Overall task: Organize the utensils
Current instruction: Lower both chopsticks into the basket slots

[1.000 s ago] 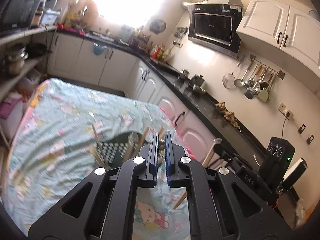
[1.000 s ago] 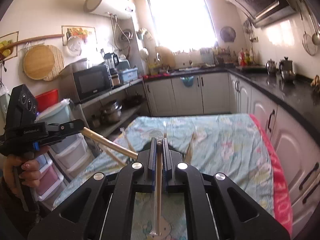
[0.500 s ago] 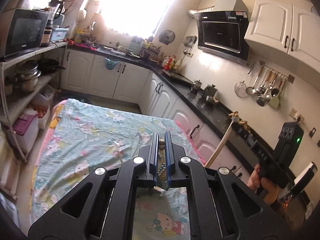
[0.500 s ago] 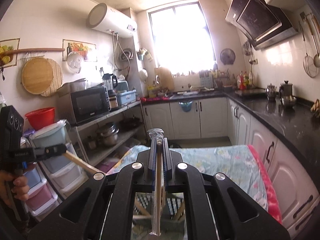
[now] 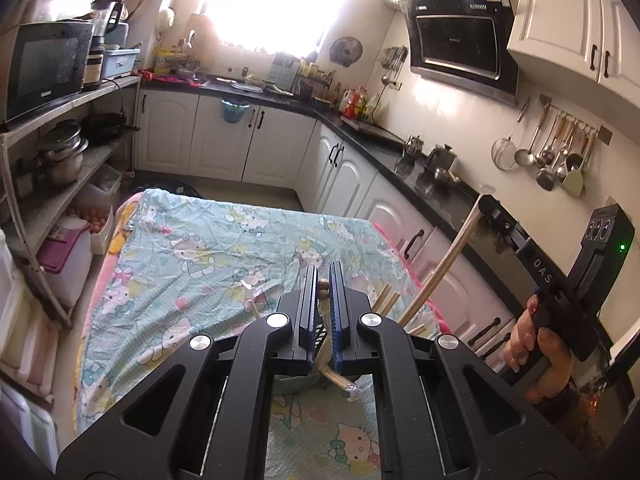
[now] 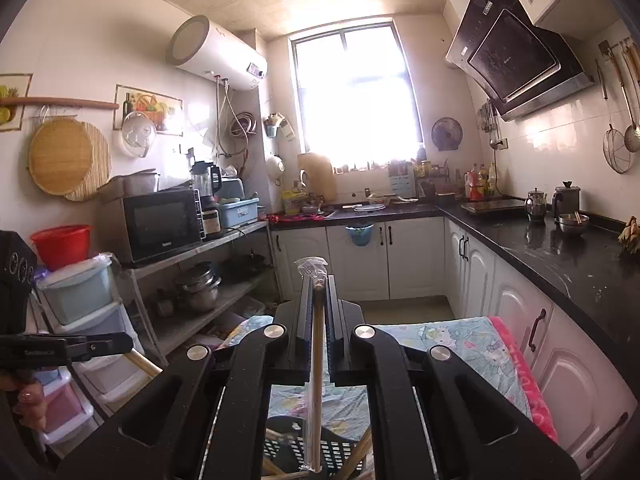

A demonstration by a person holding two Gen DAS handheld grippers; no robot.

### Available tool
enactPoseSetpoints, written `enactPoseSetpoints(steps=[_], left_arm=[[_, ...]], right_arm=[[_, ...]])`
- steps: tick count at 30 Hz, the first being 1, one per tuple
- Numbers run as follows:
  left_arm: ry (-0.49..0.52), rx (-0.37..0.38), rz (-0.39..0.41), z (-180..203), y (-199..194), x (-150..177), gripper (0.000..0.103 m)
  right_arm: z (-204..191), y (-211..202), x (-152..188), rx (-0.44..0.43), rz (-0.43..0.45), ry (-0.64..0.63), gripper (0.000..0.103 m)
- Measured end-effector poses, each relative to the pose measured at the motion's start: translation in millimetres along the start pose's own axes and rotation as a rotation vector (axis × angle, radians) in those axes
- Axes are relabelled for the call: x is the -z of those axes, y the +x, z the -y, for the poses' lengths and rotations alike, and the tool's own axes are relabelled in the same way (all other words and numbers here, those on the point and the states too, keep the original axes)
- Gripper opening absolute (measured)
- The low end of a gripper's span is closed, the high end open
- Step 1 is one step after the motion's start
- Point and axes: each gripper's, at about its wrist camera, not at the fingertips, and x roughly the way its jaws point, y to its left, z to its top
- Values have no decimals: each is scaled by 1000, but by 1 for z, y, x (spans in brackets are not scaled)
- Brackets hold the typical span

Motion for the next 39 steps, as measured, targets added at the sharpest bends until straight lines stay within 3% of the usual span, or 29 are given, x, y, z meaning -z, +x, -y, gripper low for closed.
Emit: enactPoseSetpoints(steps=[15, 28, 36, 39], left_arm=[[64, -31, -76, 19, 44, 21, 3], [69, -21, -137, 22, 78, 43, 4], [45, -8, -154, 15, 86, 52, 4], [33, -2, -147, 14, 83, 53, 11]], right_arm=[[-5, 18, 43, 23, 21, -53, 6], [-3, 41, 81, 30, -29, -32, 7], [2, 39, 90, 18, -73, 4, 19], [4, 33, 91, 15, -84, 19, 26]])
